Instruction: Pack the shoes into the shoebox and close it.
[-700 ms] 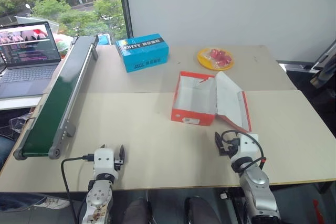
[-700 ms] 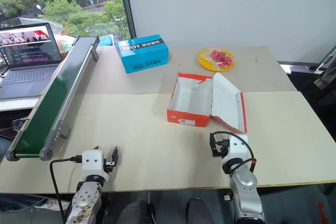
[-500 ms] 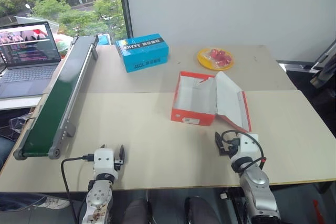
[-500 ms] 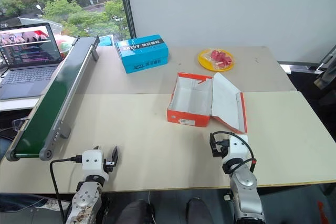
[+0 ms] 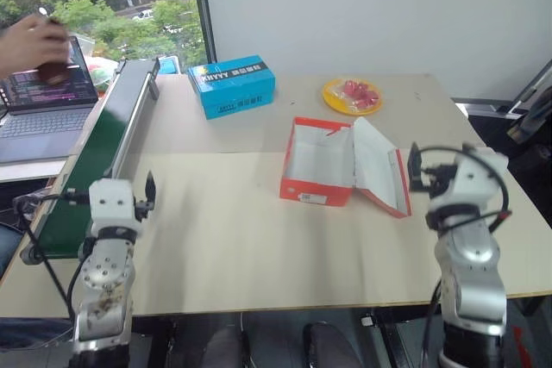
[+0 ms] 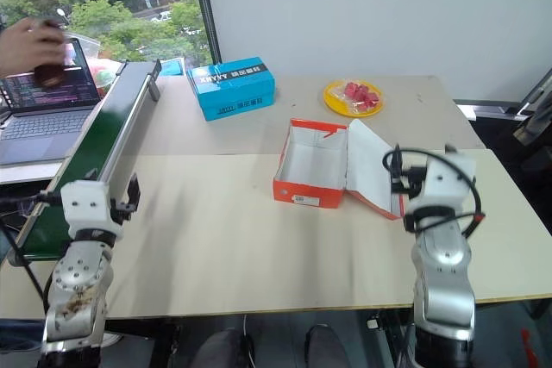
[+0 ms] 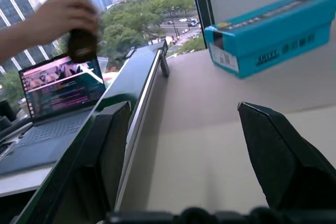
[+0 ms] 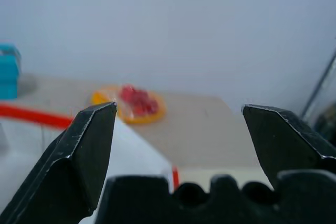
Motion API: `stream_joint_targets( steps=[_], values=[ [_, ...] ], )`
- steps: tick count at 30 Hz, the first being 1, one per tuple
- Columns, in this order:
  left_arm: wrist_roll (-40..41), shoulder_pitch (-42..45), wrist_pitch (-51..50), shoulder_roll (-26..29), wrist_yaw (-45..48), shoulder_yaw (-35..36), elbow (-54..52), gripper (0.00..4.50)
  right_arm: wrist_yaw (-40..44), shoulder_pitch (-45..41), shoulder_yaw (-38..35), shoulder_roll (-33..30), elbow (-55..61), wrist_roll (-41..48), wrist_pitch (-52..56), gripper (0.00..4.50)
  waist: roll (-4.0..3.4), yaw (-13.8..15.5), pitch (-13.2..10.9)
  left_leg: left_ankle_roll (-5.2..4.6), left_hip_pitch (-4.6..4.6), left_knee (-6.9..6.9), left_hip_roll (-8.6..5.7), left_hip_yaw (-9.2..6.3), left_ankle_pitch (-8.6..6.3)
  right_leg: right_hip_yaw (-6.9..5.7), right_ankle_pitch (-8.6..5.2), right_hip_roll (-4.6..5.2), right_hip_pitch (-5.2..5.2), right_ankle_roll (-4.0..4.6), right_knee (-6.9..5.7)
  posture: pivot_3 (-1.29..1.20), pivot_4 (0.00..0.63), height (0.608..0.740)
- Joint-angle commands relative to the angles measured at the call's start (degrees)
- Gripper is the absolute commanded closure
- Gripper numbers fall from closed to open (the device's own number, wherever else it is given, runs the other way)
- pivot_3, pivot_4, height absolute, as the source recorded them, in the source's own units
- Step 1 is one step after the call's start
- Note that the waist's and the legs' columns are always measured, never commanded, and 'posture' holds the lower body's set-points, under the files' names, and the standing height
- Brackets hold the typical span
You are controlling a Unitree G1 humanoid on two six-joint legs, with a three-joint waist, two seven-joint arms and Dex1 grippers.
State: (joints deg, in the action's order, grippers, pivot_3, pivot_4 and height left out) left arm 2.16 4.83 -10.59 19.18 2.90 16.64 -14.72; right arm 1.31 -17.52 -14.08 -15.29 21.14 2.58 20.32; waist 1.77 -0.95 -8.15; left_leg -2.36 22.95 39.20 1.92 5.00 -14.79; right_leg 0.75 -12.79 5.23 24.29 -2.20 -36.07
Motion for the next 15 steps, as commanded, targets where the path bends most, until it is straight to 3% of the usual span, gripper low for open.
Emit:
stream_joint_targets(
  steps=[1, 5, 10, 15],
  values=[
    [0.2, 6.7, -3.9, 2.1, -0.3, 0.6, -2.5, 1.00, 5.1, -8.2, 3.4, 0.5, -5.1, 4.7, 3.0, 0.01, 0.00, 0.0, 0.0, 0.01, -0.02, 0.00, -0.01, -0.04, 0.01, -0.05, 0.00, -0.01, -0.03, 0.00, 0.00, 0.00, 0.150, 0.740],
    [6.0, 12.2, -12.9, 4.2, 5.1, 0.4, -2.0, 1.00, 11.7, -16.9, 8.2, 2.2, -12.8, 8.7, 8.0, 0.01, 0.00, -0.2, 0.0, 0.01, -0.02, 0.00, -0.02, -0.02, 0.01, -0.03, 0.01, -0.01, -0.06, -0.01, 0.02, 0.00, 0.150, 0.740],
    [10.6, 14.4, -20.8, 11.8, 12.3, 3.4, -0.4, 1.00, 18.3, -21.5, 12.1, 1.4, -18.5, 10.8, 11.7, 0.01, -0.01, -0.2, 0.0, 0.03, 0.17, -0.01, 0.02, -0.06, 0.02, -0.12, 0.01, -0.01, 0.09, -0.01, -0.03, 0.00, 0.150, 0.740],
    [13.7, 15.0, -24.5, 13.1, 11.4, 7.9, 0.4, 1.00, 21.9, -24.1, 13.1, 0.5, -23.1, 11.2, 11.7, 0.01, -0.03, 0.0, 0.0, 0.05, 0.22, -0.01, 0.02, -0.08, 0.04, -0.14, 0.02, 0.07, 0.11, -0.03, 0.03, 0.00, 0.150, 0.740]
  ],
)
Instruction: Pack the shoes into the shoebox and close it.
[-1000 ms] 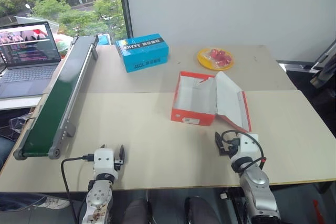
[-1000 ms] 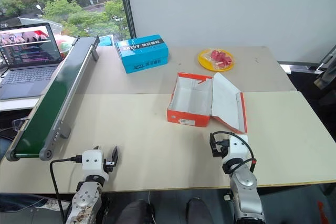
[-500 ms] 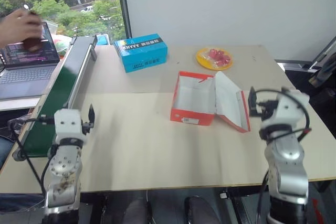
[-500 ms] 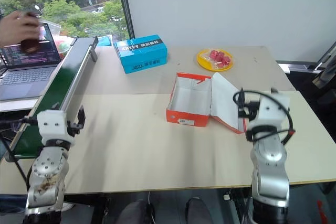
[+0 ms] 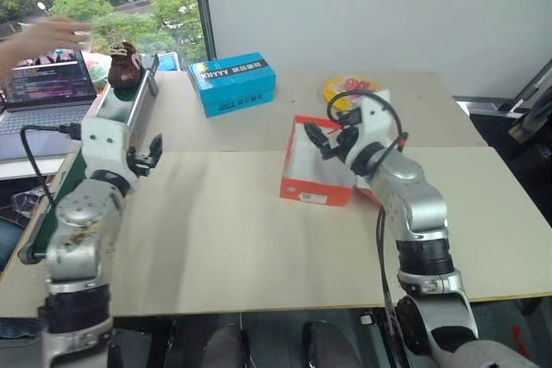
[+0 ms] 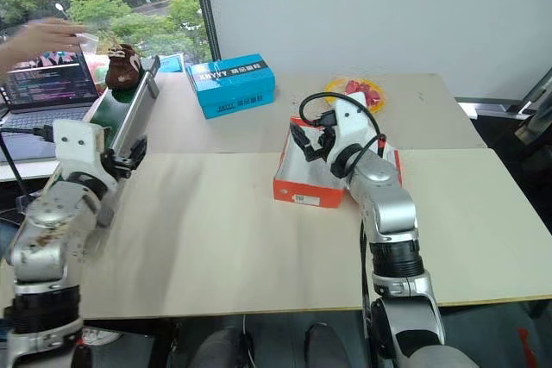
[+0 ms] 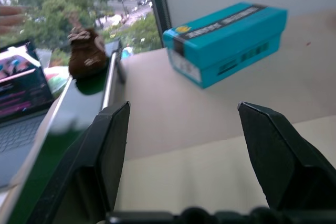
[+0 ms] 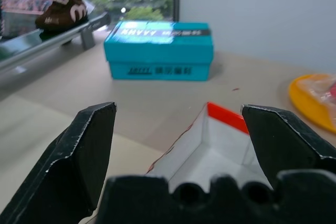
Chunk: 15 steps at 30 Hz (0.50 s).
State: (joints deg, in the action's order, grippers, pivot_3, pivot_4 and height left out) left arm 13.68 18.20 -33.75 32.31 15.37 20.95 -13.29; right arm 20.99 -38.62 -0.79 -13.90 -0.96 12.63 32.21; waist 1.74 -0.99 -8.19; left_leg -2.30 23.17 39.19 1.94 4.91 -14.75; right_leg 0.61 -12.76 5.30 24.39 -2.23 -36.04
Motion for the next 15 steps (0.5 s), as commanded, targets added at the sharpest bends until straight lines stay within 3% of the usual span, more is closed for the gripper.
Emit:
stream_joint_targets(
  steps=[1, 8, 15],
  values=[
    [2.3, 1.7, -2.2, -0.4, -2.3, 4.7, -1.1, 1.00, 3.0, -3.8, -0.2, -0.9, -2.2, 1.4, -0.2, 0.01, 0.01, 0.1, 0.0, 0.00, 0.00, 0.00, 0.00, 0.00, 0.00, 0.00, 0.00, 0.00, 0.00, 0.00, 0.00, 0.00, 0.150, 0.740],
    [2.7, 2.4, -3.2, 0.6, -5.8, 9.6, 3.1, 1.00, 12.1, -6.4, 2.6, -1.0, -3.4, 3.8, -0.2, 0.01, 0.00, 0.0, 0.0, 0.03, -0.01, 0.00, 0.00, -0.01, 0.01, 0.00, 0.01, -0.03, 0.01, 0.01, -0.03, 0.00, 0.150, 0.740],
    [3.1, 1.0, 1.3, 5.4, -1.0, 12.9, 16.3, 1.00, 16.6, -5.3, 4.0, -1.3, -1.5, 4.7, -1.1, 0.01, 0.01, -0.2, 0.0, 0.04, -0.02, 0.00, 0.02, 0.00, 0.02, -0.02, 0.02, -0.01, 0.03, 0.02, -0.03, 0.00, 0.150, 0.740]
  ],
)
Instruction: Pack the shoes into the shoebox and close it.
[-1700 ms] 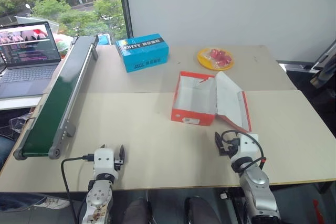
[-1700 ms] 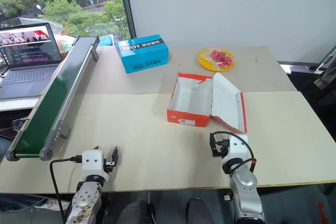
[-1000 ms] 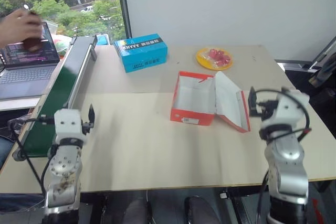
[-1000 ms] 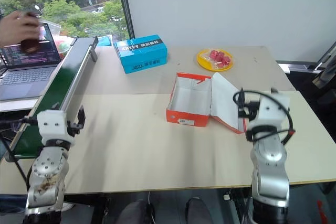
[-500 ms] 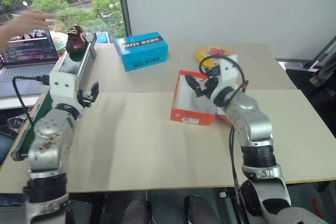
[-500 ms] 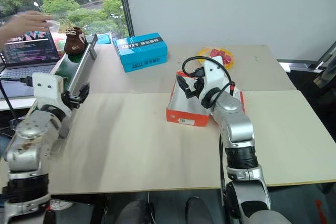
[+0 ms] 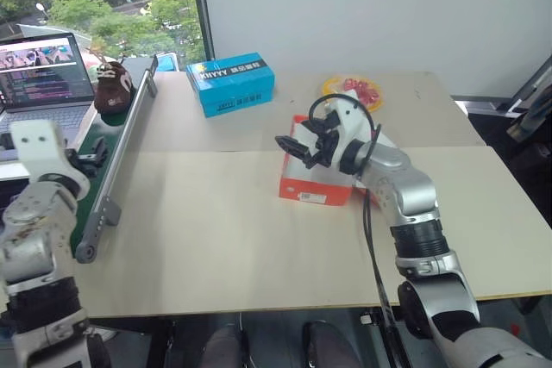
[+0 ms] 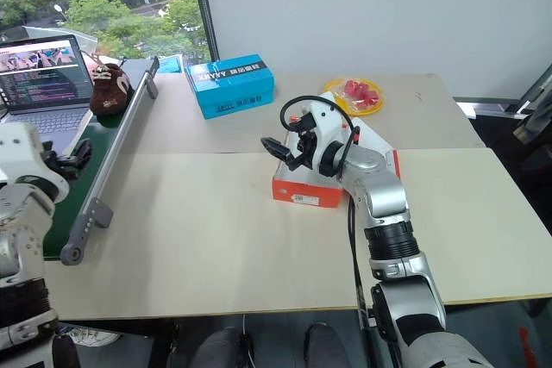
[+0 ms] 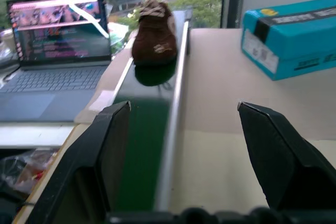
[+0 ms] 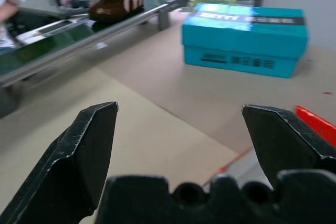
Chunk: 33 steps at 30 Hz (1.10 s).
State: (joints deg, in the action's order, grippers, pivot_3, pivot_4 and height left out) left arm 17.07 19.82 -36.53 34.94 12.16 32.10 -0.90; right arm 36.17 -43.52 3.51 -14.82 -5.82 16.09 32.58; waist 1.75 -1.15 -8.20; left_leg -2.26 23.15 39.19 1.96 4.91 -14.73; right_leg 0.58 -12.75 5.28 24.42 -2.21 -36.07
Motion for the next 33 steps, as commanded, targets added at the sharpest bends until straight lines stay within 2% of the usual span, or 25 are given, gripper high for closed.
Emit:
stream_joint_targets(
  steps=[1, 7, 12, 16, 25, 33],
  values=[
    [-0.4, -0.9, 5.5, 3.4, 3.0, 2.0, 5.9, 1.00, 1.8, 0.0, -0.2, -0.6, 3.5, 1.3, -1.6, 0.01, 0.00, 0.0, 0.0, 0.00, 0.02, 0.00, 0.00, 0.00, 0.00, -0.01, 0.00, 0.01, 0.02, 0.00, 0.00, 0.00, 0.150, 0.740],
    [1.0, 1.1, 10.0, 7.9, 9.3, 1.9, 19.3, 1.00, 2.4, 1.4, 0.3, -0.9, 3.3, 0.5, -2.0, 0.01, 0.02, 0.1, 0.0, 0.03, 0.02, 0.00, 0.03, -0.02, 0.00, -0.07, 0.00, 0.07, 0.02, 0.01, 0.01, 0.00, 0.150, 0.740],
    [0.3, 7.0, 14.5, 12.0, 12.6, 0.0, 30.8, 1.00, 1.8, 1.2, 0.1, -0.9, 2.3, -0.2, -2.3, 0.01, 0.07, 0.2, 0.0, 0.04, 0.07, 0.00, 0.02, -0.03, 0.01, -0.11, 0.00, 0.09, 0.07, 0.02, 0.00, 0.00, 0.150, 0.740],
    [-2.2, 14.2, 19.4, 14.6, 16.0, -4.5, 40.9, 1.00, 1.7, 1.1, 0.0, -1.0, 2.1, -0.4, -2.4, 0.01, 0.07, 0.2, 0.0, 0.04, 0.14, 0.00, -0.02, -0.01, 0.02, -0.14, 0.01, 0.09, 0.12, 0.02, 0.02, 0.00, 0.150, 0.740],
    [-5.3, 23.8, 25.6, 16.1, 17.5, -9.3, 54.5, 1.00, 0.9, 1.9, -0.3, -1.9, 2.9, -0.5, -1.6, 0.01, 0.10, -0.1, 0.0, 0.04, 0.23, 0.00, -0.03, 0.14, 0.02, -0.16, 0.02, -0.01, 0.17, 0.02, -0.10, 0.00, 0.150, 0.740],
    [-5.0, 22.4, 21.5, 15.0, 16.5, -9.5, 57.9, 1.00, 0.0, 1.8, -0.3, -2.8, 1.5, -1.5, -1.4, 0.01, 0.12, -0.1, -0.1, 0.04, 0.25, 0.00, -0.03, 0.18, 0.02, -0.17, 0.03, -0.01, 0.17, 0.00, -0.11, 0.00, 0.150, 0.740]
  ],
)
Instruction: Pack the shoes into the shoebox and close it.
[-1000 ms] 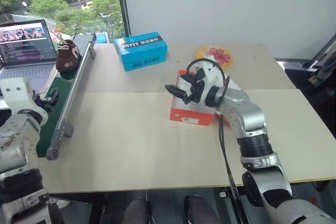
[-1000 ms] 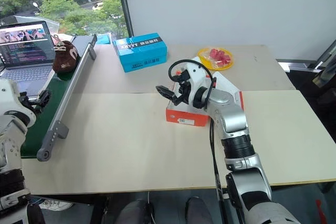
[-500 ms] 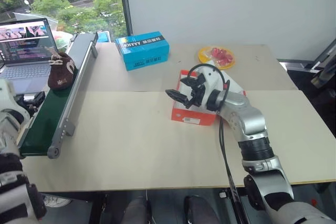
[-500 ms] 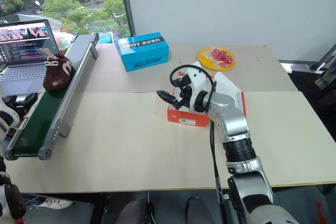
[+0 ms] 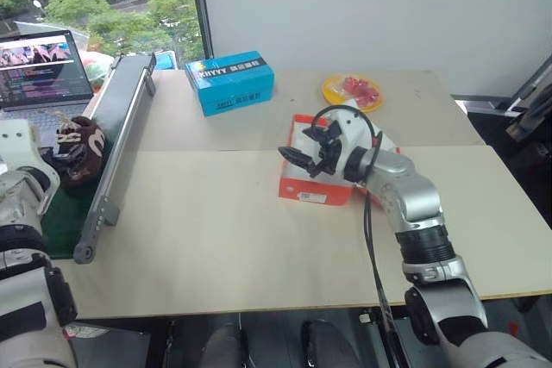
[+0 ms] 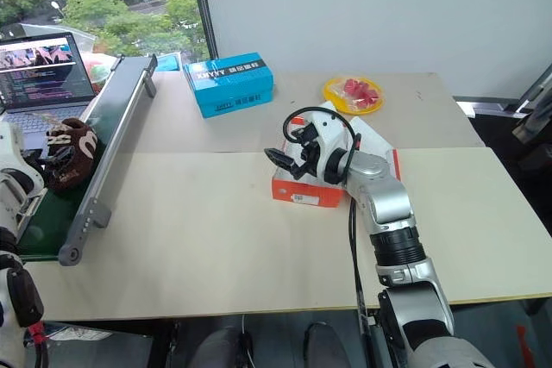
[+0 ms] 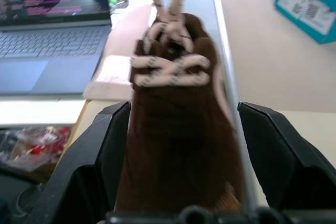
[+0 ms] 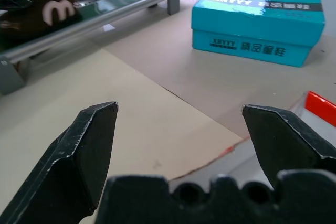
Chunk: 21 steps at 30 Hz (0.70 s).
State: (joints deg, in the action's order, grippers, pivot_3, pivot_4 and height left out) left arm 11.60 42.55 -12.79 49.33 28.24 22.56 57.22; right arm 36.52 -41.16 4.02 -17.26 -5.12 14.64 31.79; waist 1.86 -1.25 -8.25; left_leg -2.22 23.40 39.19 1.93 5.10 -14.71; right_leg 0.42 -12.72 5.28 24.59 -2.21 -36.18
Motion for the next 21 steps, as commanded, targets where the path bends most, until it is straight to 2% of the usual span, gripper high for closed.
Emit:
stream_joint_targets(
  steps=[1, 2, 3, 6, 11, 17, 21],
  values=[
    [0.8, -1.2, -4.0, 0.0, 1.3, -0.3, -0.5, 1.00, -0.5, -0.8, -0.7, -0.4, 0.6, -0.2, -0.5, 0.01, 0.01, 0.0, 0.0, 0.00, 0.00, 0.00, 0.00, 0.01, 0.00, 0.00, 0.00, 0.00, 0.00, 0.00, 0.00, 0.00, 0.150, 0.740],
    [1.0, -1.7, -5.2, -0.4, 2.0, -0.5, -0.8, 1.52, -0.7, -1.0, -0.7, -0.4, 0.5, -0.3, -0.5, 0.00, 0.00, 0.0, 0.0, 0.00, 0.00, 0.00, 0.00, 0.00, 0.00, 0.00, 0.00, 0.00, 0.00, 0.00, -0.01, 0.00, 0.150, 0.740],
    [1.6, -2.7, -7.0, -1.0, 3.4, -0.7, -2.3, 1.73, -0.8, -1.2, -0.6, -0.5, 0.4, -0.4, -0.5, 0.00, 0.00, 0.1, 0.0, 0.00, -0.05, 0.00, -0.02, 0.01, 0.00, 0.03, 0.00, 0.02, -0.01, 0.00, -0.01, 0.00, 0.150, 0.740],
    [3.4, -5.0, -9.6, -2.3, 5.2, -0.5, -7.8, 2.82, -1.2, -1.7, -0.7, -0.4, 0.5, -0.4, -0.3, 0.00, -0.03, 0.5, 0.0, 0.03, -0.12, 0.00, -0.01, 0.05, 0.02, 0.02, 0.00, 0.04, -0.04, 0.00, 0.03, 0.00, 0.150, 0.740],
    [7.2, -6.4, -12.8, -4.4, 4.8, 1.8, -17.8, 4.20, -1.4, -1.8, -0.8, -0.6, 0.7, -0.4, -0.1, 0.00, -0.03, 2.0, 0.0, 0.07, -0.16, 0.00, -0.01, 0.01, 0.08, -0.16, -0.01, 0.16, -0.21, 0.01, 0.05, 0.00, 0.150, 0.740],
    [11.8, -2.7, -18.9, -7.4, 0.6, 3.4, -34.1, 4.29, -2.0, -2.1, -2.7, 0.1, 1.7, 2.2, 2.9, 0.00, 0.15, 1.9, -0.1, 0.09, 0.41, 0.14, -0.01, -0.28, 0.12, -0.51, 0.04, 0.16, -0.07, 0.01, 0.01, 0.00, 0.150, 0.740],
    [15.6, 2.3, -24.9, -13.4, -3.2, 0.6, -45.9, 4.29, -7.7, -5.8, -13.5, 5.9, 2.4, 13.9, 12.4, 0.00, 0.20, 1.6, -0.1, 0.13, 0.65, 0.21, 0.01, -0.50, 0.15, -0.58, 0.08, 0.12, 0.04, 0.01, 0.02, 0.00, 0.150, 0.740]
  ],
)
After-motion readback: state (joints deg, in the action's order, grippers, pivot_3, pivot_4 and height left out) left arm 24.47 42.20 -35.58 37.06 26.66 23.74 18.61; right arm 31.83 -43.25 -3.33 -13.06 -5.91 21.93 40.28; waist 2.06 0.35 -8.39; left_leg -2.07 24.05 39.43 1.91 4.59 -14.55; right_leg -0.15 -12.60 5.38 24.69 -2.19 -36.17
